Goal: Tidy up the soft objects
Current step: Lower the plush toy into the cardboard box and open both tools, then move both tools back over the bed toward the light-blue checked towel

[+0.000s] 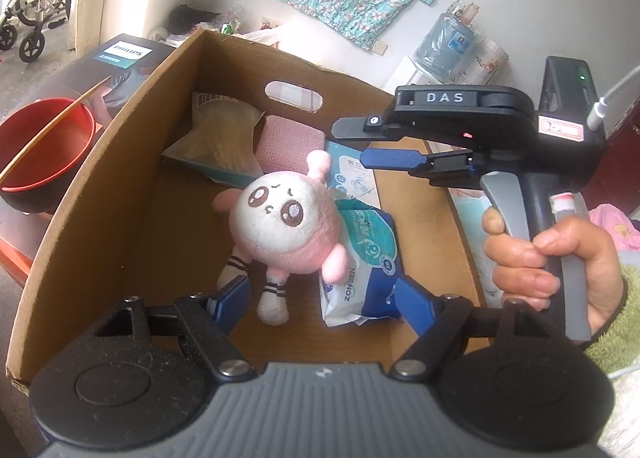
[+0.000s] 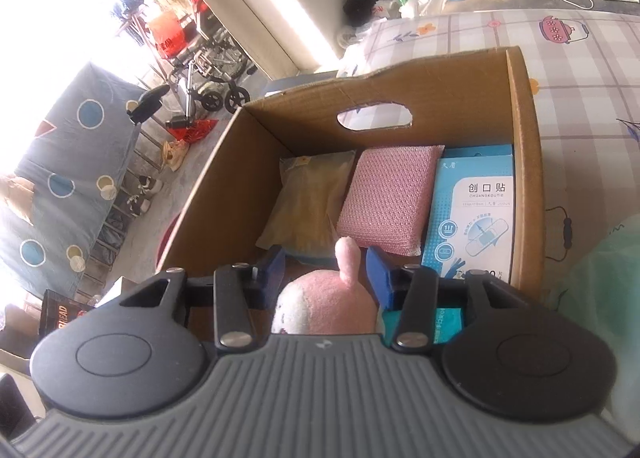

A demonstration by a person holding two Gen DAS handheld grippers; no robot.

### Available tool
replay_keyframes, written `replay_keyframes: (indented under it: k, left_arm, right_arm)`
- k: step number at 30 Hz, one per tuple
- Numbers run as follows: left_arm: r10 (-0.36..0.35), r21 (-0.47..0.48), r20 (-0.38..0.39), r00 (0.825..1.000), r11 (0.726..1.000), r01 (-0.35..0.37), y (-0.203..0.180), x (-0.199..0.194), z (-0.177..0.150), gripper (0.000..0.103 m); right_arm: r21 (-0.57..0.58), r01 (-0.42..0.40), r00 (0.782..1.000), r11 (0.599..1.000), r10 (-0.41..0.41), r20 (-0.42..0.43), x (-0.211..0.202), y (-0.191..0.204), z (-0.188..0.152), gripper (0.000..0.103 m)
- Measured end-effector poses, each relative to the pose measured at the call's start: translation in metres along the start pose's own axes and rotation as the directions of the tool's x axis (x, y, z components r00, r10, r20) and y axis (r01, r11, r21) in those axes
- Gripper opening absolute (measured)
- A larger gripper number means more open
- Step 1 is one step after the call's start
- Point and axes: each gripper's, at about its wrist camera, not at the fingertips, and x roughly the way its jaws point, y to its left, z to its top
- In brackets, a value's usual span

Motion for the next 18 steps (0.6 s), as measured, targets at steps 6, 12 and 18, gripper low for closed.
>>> replay_keyframes:
  k: [6,12,18]
  left_arm:
    - [-0.034,0.066,0.026,0.999,0.997,0.032,-0.030,-0.003,0.003,0.081]
    - [-0.108,0.143,0.039,0.993,0.985,0.102,-0.079,0.006,0.001,0.081]
    - [-0.207,0.246,0.004,0.978,0.949,0.200,-0.153,0.031,-0.004,0.081]
  right_arm:
    - [0.061,-0.085,0.986,0.995,0.075,0.146,-0.080,-0.022,-0.024,0.050]
    - [0.213,-0.038,0.940,0.976,-0.037,0.340,-0.176,-0.093,-0.069,0.050]
    - [0.418,0.045,0.842,0.907,-0.260,0.472,-0.266,-0.178,-0.130,0.051]
